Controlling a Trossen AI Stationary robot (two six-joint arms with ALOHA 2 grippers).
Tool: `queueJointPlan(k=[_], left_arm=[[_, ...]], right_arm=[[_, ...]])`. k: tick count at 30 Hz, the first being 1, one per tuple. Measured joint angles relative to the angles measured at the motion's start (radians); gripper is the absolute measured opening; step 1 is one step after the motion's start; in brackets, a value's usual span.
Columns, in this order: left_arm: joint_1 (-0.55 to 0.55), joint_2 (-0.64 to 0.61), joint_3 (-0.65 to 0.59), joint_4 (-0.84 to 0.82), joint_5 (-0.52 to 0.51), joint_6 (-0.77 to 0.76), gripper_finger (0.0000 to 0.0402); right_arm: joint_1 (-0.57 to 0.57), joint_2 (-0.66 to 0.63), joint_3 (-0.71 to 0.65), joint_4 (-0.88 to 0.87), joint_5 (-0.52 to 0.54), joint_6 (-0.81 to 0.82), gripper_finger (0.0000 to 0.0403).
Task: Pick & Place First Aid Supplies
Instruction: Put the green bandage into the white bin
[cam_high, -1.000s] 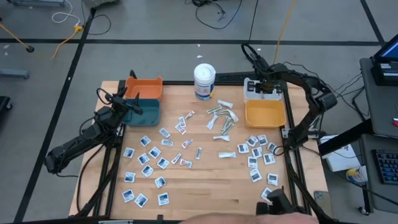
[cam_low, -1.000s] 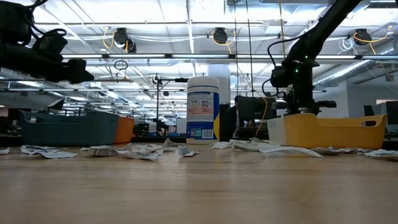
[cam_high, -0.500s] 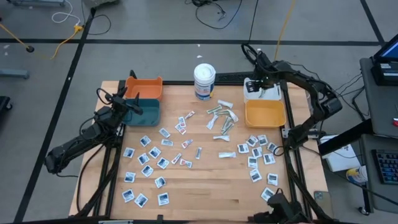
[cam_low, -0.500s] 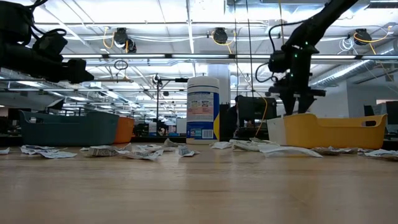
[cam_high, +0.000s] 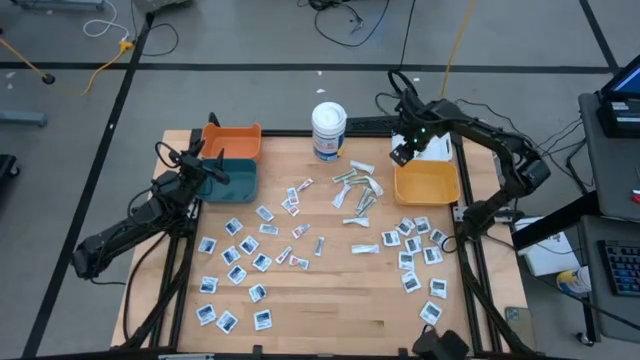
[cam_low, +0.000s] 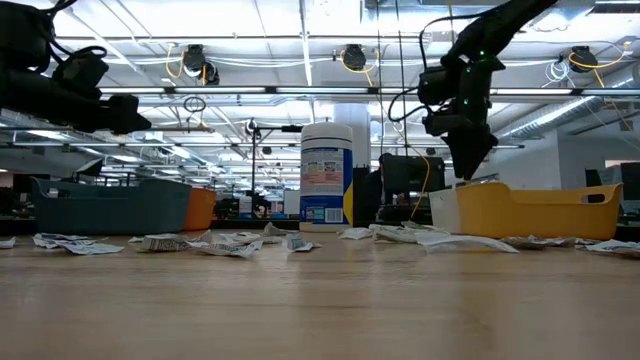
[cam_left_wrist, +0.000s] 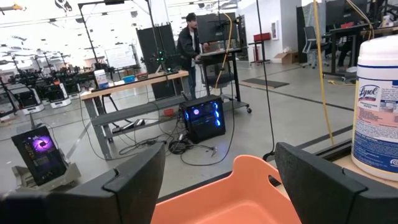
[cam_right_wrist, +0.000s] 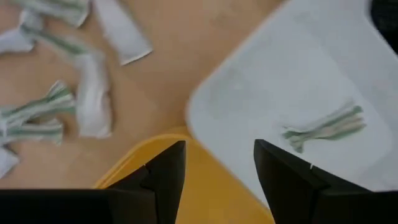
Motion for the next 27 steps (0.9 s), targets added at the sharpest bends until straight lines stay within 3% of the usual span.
queueJointPlan(k=[27], left_arm=[[0.0, 0.0, 0.0, 0.0, 0.0, 0.0, 0.0308]], right_arm=[[0.684, 0.0, 0.0, -0.046, 0.0, 0.023, 0.0187]])
